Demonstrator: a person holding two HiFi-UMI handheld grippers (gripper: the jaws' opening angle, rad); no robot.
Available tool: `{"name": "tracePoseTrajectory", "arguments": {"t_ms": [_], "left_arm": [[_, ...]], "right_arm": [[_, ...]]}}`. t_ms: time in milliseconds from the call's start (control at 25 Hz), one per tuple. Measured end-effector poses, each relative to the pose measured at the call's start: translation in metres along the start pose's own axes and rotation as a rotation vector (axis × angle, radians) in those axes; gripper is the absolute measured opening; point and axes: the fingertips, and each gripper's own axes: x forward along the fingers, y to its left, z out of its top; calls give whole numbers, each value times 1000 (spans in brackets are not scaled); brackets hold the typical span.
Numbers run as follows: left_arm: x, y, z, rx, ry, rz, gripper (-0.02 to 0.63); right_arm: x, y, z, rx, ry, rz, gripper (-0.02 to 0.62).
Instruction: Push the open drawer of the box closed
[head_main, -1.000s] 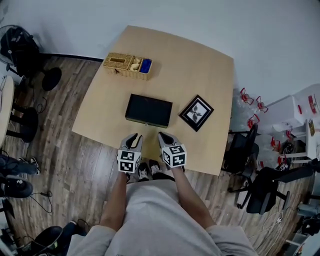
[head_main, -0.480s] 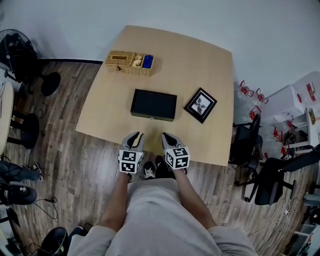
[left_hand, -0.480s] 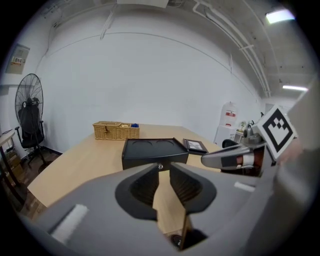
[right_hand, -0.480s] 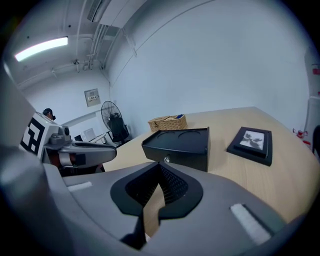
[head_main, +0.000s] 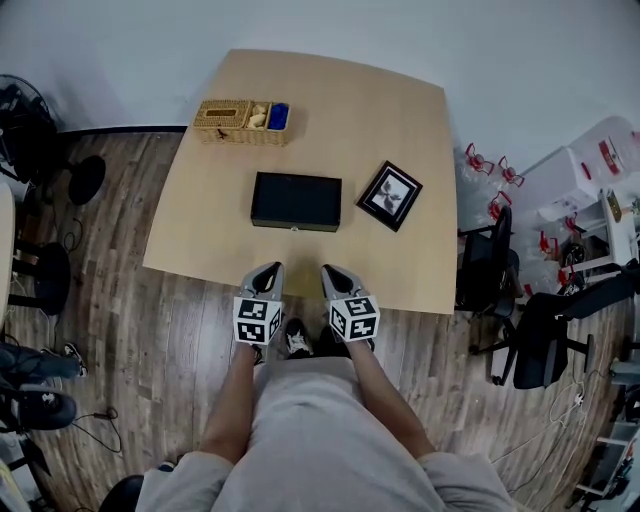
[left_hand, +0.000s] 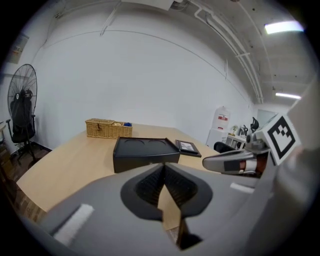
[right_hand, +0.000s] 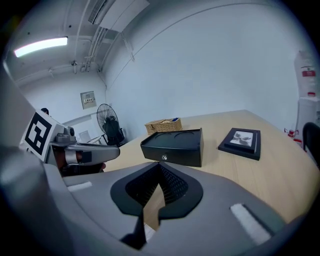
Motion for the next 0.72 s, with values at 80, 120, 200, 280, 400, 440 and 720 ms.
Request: {"name": "tracePoseTrajectory", "arguments": {"t_ms": [80,120,200,280,400,440,720], "left_arm": [[1,0,-2,-7,4,4,52],[2,0,-3,-12,7,8,54],[5,1,-6,-17,14,17,53],[9,-2,-8,-3,19,15,54],[11,-7,-8,14,24,5,54],[10,-9,-8,16,24,2,54],[4,-6,-7,18,15,1,54]], "right_arm": [[-3,0,0,0,-4,-5,2],[-5,1,-1,-4,0,-7,2],[-7,2,-3,-12,8,-10,2],[-8,3,-4,-17,13,-11,2],[-11,2,-5,-23,19,-15,2],[-12,1,-6,-23,20,-18,2],[-12,1,-10,-34,41,-25,2]]}}
